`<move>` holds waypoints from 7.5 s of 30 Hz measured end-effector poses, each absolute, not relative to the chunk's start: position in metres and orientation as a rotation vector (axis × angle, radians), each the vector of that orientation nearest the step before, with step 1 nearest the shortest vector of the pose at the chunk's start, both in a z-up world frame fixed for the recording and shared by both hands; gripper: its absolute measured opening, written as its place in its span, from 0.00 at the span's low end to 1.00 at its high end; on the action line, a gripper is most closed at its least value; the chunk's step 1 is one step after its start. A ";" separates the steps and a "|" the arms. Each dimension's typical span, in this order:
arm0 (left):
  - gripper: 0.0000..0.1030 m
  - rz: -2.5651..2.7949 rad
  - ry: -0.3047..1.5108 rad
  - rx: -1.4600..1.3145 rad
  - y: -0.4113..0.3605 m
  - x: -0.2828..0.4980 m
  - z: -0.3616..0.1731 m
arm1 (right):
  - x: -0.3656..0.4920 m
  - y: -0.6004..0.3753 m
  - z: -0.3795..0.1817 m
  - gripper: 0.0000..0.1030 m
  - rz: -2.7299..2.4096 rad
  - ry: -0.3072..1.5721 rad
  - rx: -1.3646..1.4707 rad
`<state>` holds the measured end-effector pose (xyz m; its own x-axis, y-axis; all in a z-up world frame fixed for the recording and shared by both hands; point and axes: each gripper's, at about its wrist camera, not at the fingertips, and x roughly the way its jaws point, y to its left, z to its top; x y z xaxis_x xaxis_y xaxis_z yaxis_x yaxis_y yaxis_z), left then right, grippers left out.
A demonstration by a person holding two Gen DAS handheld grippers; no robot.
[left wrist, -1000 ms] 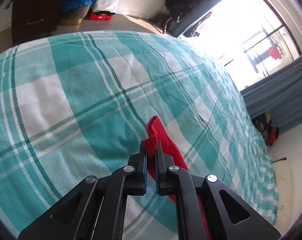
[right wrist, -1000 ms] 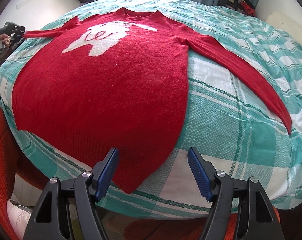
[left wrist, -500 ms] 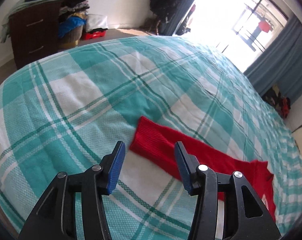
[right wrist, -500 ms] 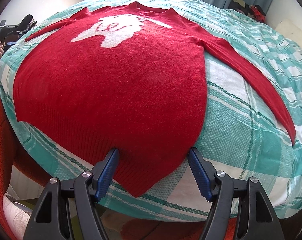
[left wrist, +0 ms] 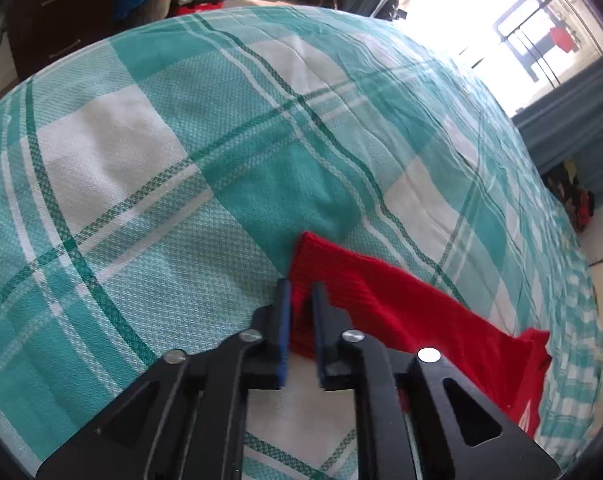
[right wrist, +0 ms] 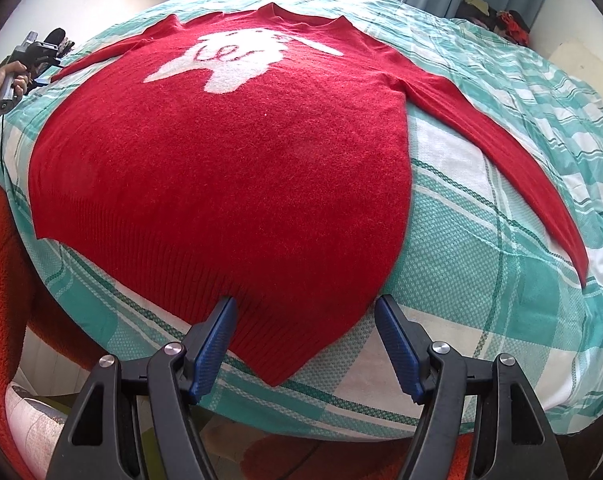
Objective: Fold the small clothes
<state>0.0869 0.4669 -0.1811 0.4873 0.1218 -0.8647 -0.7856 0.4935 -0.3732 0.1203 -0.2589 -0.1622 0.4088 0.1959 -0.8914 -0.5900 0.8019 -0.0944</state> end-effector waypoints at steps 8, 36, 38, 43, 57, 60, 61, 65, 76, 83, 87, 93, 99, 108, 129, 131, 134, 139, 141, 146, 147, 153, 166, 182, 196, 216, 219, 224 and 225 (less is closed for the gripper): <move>0.02 0.854 0.893 -0.803 0.443 0.035 -0.171 | 0.124 -0.256 -0.162 0.69 0.523 1.034 -0.423; 0.76 0.645 1.119 -0.543 0.296 0.256 -0.180 | 0.114 -0.262 -0.146 0.68 0.538 0.961 -0.391; 0.74 0.684 1.070 -0.714 0.313 0.248 -0.170 | 0.112 -0.266 -0.143 0.69 0.532 0.957 -0.382; 0.94 0.520 0.994 -0.628 0.296 0.230 -0.143 | 0.118 -0.278 -0.136 0.69 0.516 0.918 -0.317; 0.94 0.519 0.848 -0.287 0.156 0.055 -0.117 | 0.203 -0.350 -0.116 0.82 0.334 0.881 -0.019; 0.94 0.543 0.847 -0.348 0.143 0.032 -0.113 | 0.258 -0.375 -0.116 0.90 0.232 0.855 -0.068; 0.94 0.553 0.847 -0.364 0.143 0.028 -0.111 | 0.277 -0.386 -0.117 0.90 0.191 0.852 -0.067; 0.94 0.610 0.920 -0.365 0.140 0.028 -0.108 | 0.335 -0.435 -0.121 0.90 0.026 0.808 -0.033; 0.94 0.753 1.048 -0.380 0.111 0.039 -0.110 | 0.384 -0.488 -0.189 1.00 0.000 0.899 0.044; 0.94 0.785 1.116 -0.278 0.090 0.050 -0.101 | 0.382 -0.490 -0.190 1.00 0.005 0.902 0.052; 0.94 0.816 1.144 -0.288 0.089 0.059 -0.103 | 0.383 -0.490 -0.190 1.00 0.005 0.902 0.051; 0.94 0.814 1.180 -0.266 0.077 0.070 -0.107 | 0.383 -0.490 -0.190 1.00 0.005 0.902 0.051; 0.94 0.796 1.180 -0.218 0.067 0.064 -0.110 | 0.383 -0.490 -0.190 1.00 0.005 0.903 0.049; 0.94 0.817 1.154 -0.265 0.083 0.062 -0.121 | 0.383 -0.490 -0.191 1.00 0.006 0.903 0.049; 0.94 0.775 0.992 -0.440 0.112 0.014 -0.129 | 0.383 -0.487 -0.191 1.00 0.008 0.904 0.050; 0.94 0.739 0.980 -0.417 0.109 0.017 -0.127 | 0.383 -0.487 -0.192 1.00 0.026 0.906 0.061; 0.94 0.652 0.954 -0.404 0.102 0.022 -0.124 | 0.390 -0.494 -0.188 1.00 0.098 0.969 0.066; 0.94 0.453 0.917 -0.383 0.079 0.042 -0.120 | 0.351 -0.490 -0.140 1.00 0.251 0.955 0.103; 0.94 0.368 0.923 -0.345 0.066 0.063 -0.122 | 0.315 -0.460 -0.115 1.00 0.339 0.900 0.027; 0.94 0.243 0.956 -0.293 0.037 0.118 -0.131 | 0.226 -0.356 -0.082 1.00 0.587 0.810 -0.016; 0.94 0.246 0.957 -0.291 0.035 0.123 -0.133 | 0.210 -0.335 -0.082 1.00 0.622 0.796 -0.014; 0.94 0.248 0.951 -0.246 0.030 0.101 -0.152 | 0.149 -0.245 -0.116 1.00 0.706 0.816 -0.066; 0.97 0.254 0.965 -0.153 0.023 0.084 -0.165 | 0.145 -0.249 -0.169 1.00 0.630 0.963 -0.147; 0.98 0.239 0.933 -0.199 0.029 0.076 -0.157 | 0.142 -0.246 -0.169 1.00 0.607 0.985 -0.183; 0.98 0.544 0.784 -0.527 0.121 0.035 -0.150 | 0.252 -0.488 -0.152 0.94 0.195 0.915 0.753; 0.98 0.610 0.823 -0.540 0.131 0.033 -0.165 | 0.352 -0.541 -0.129 0.13 -0.069 0.892 0.757; 0.99 0.609 0.829 -0.533 0.131 0.037 -0.167 | 0.371 -0.484 -0.059 0.13 0.140 0.817 0.596; 0.99 0.604 0.831 -0.539 0.132 0.038 -0.168 | 0.384 -0.335 0.034 0.12 0.529 0.757 0.416; 0.99 0.601 0.830 -0.545 0.133 0.037 -0.167 | 0.380 -0.302 0.043 0.12 0.604 0.757 0.390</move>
<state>0.0369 0.1328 -0.1673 0.5316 0.2728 -0.8019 -0.6764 0.7065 -0.2080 0.3804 -0.3017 0.0432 0.5723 0.6348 -0.5191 -0.3658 0.7642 0.5312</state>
